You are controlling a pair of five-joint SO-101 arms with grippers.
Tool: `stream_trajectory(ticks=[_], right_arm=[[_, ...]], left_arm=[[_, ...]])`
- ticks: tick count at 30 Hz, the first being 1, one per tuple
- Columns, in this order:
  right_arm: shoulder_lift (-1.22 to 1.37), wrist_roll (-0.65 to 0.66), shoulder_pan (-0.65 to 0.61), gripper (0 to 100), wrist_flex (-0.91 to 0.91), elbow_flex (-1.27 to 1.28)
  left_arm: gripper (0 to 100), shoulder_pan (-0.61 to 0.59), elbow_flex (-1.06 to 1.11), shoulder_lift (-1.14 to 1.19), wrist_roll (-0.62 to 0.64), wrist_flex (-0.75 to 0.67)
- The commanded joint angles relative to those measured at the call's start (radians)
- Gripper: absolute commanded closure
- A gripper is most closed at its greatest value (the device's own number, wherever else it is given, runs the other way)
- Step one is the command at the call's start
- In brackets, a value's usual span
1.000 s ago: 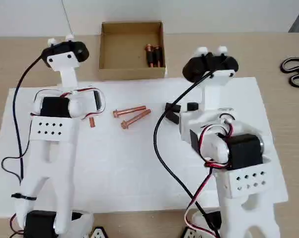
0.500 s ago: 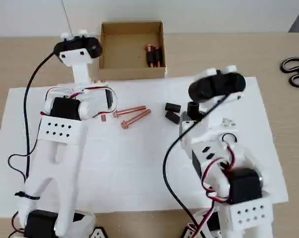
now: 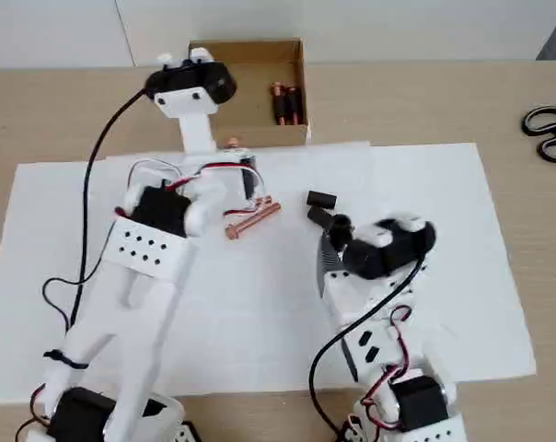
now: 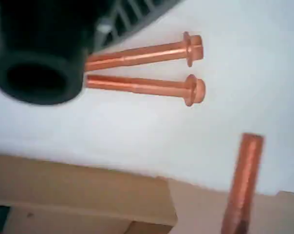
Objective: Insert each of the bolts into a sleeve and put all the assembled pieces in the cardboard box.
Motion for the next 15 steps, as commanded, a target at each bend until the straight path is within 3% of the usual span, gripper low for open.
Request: stream_trajectory(ticks=[1,15], right_arm=[[-0.007,-0.005,-0.025,99.5,-0.035,0.014],[0.073,-0.012,-0.082,99.5,-0.039,0.018]], left_arm=[[99,0.063,-0.054,-0.055,0.011,-0.063],[99,0.236,-0.008,-0.224,0.012,-0.133]])
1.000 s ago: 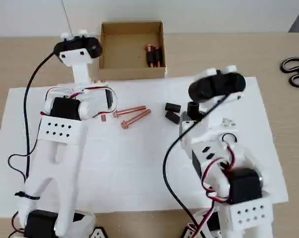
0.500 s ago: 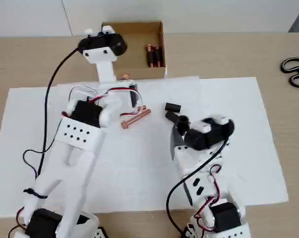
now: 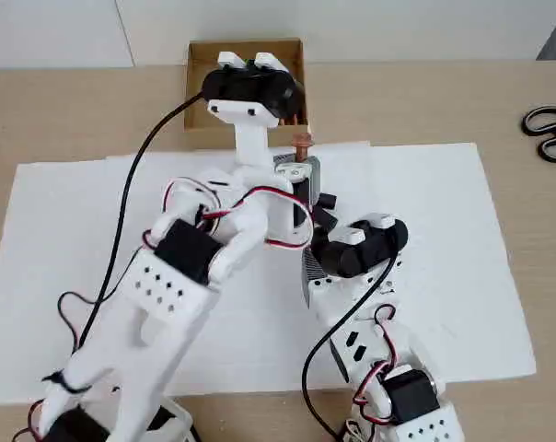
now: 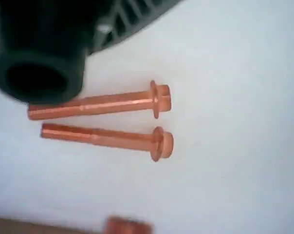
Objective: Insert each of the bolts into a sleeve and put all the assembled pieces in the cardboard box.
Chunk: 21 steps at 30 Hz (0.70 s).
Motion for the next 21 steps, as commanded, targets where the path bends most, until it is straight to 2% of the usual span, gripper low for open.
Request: stream_trajectory(ticks=[1,11,21], right_arm=[[-0.001,-0.012,-0.002,99.5,-0.028,-0.008],[-0.004,-0.012,-0.001,99.5,-0.027,-0.011],[-0.005,-0.012,-0.004,99.5,-0.027,-0.011]], left_arm=[[99,0.006,0.024,-0.087,0.009,-0.081],[99,0.008,0.357,-0.199,0.011,-0.376],[99,0.038,0.424,-0.212,0.043,-0.436]])
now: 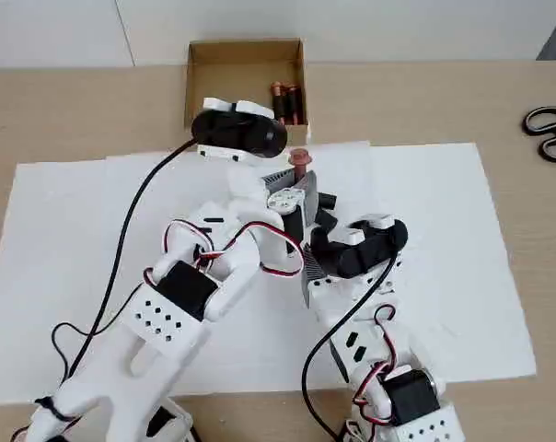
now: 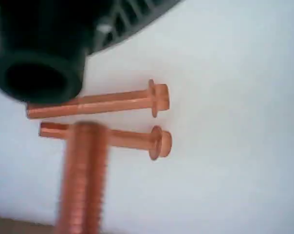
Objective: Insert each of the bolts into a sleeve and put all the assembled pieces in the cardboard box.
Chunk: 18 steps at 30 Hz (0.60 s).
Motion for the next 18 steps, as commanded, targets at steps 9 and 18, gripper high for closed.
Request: stream_trajectory(ticks=[9,18], right_arm=[[-0.005,-0.012,-0.002,99.6,-0.025,-0.011],[-0.005,-0.012,-0.002,99.6,-0.025,-0.011]], left_arm=[[99,0.028,0.013,-0.04,0.012,-0.071],[99,0.029,0.087,-0.043,0.014,-0.181]])
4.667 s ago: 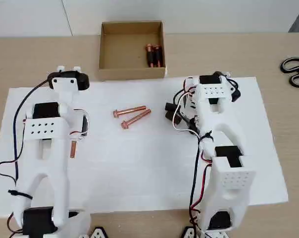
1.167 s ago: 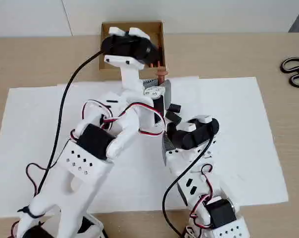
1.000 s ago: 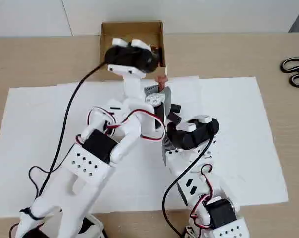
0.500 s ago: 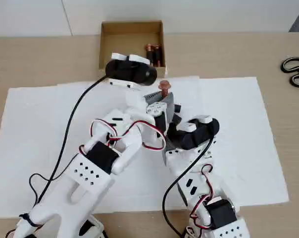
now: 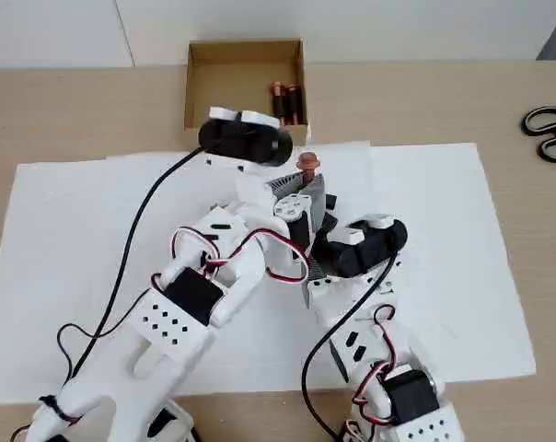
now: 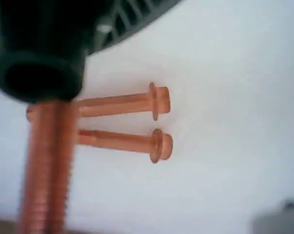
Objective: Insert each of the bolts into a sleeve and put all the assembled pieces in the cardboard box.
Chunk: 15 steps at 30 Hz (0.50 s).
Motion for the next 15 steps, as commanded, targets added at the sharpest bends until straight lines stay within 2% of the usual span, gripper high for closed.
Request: stream_trajectory(ticks=[1,10,15], right_arm=[[-0.005,-0.012,-0.001,99.6,-0.025,-0.011],[-0.005,-0.012,-0.001,99.6,-0.025,-0.011],[-0.005,-0.012,-0.001,99.6,-0.025,-0.009]], left_arm=[[99,0.009,0.007,-0.043,0.008,-0.057],[99,0.046,0.007,-0.044,0.006,-0.052],[99,0.046,0.002,-0.046,0.005,-0.003]])
